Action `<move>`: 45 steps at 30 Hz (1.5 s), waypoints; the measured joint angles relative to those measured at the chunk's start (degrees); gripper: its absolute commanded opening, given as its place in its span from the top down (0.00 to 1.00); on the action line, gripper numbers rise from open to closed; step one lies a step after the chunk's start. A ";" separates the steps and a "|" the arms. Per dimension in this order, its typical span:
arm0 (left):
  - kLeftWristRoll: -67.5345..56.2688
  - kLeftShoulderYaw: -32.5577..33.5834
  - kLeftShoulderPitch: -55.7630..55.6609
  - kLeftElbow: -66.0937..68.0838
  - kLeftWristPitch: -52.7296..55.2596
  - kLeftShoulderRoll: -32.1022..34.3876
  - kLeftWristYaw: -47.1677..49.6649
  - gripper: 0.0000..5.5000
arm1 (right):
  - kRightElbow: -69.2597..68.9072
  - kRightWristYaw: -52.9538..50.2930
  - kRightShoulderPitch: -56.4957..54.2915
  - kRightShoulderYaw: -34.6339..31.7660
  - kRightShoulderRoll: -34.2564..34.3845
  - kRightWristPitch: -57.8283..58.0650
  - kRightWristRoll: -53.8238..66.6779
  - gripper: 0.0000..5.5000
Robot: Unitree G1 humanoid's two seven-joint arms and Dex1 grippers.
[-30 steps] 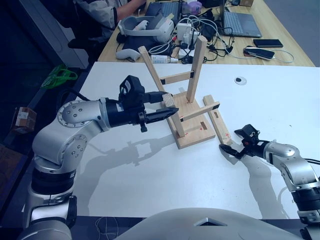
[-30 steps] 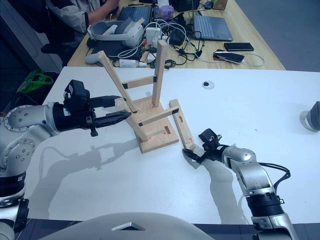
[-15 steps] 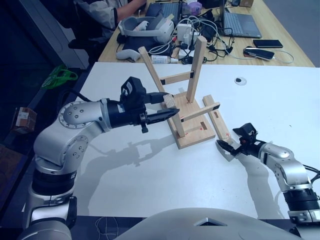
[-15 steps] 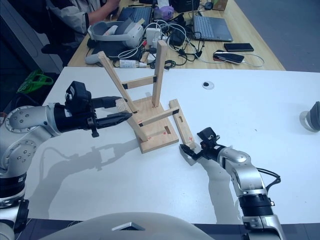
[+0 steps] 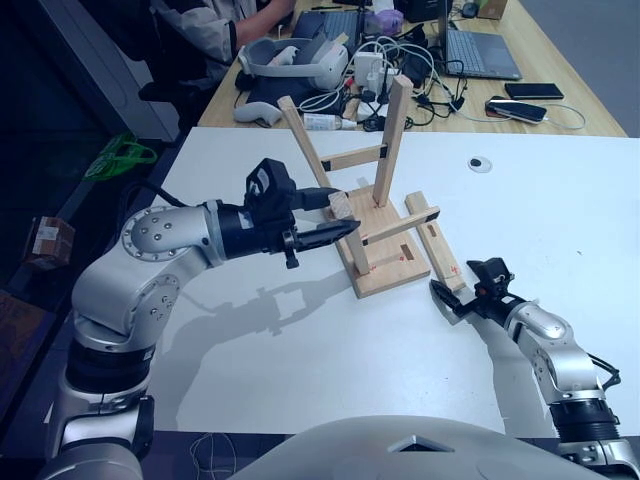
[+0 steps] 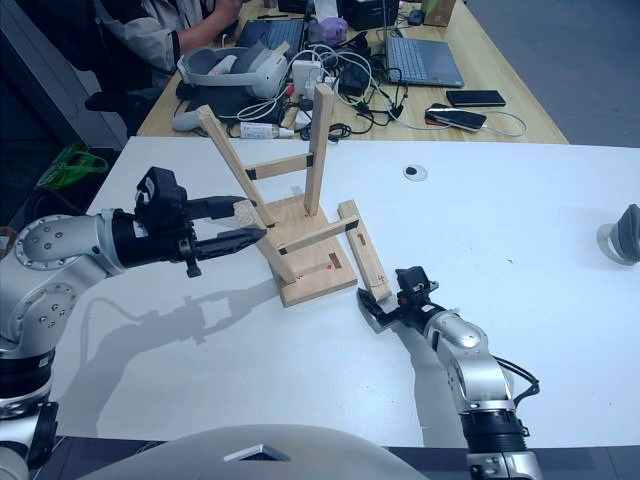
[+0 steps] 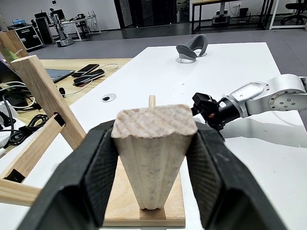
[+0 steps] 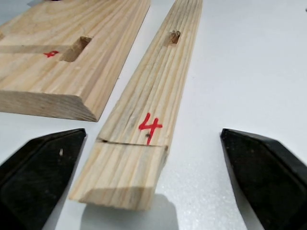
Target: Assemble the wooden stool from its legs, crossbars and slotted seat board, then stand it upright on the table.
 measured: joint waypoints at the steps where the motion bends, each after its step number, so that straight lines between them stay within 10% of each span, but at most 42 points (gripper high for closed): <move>1: -0.01 0.00 0.02 -0.01 -0.05 -0.01 0.00 0.58 | 0.47 -0.48 0.60 -0.05 0.74 -1.77 -0.39 0.05; 45: 0.75 -1.34 1.06 -0.74 -1.86 -0.13 1.13 0.58 | 4.03 0.56 2.34 0.75 3.30 -8.77 -0.87 0.05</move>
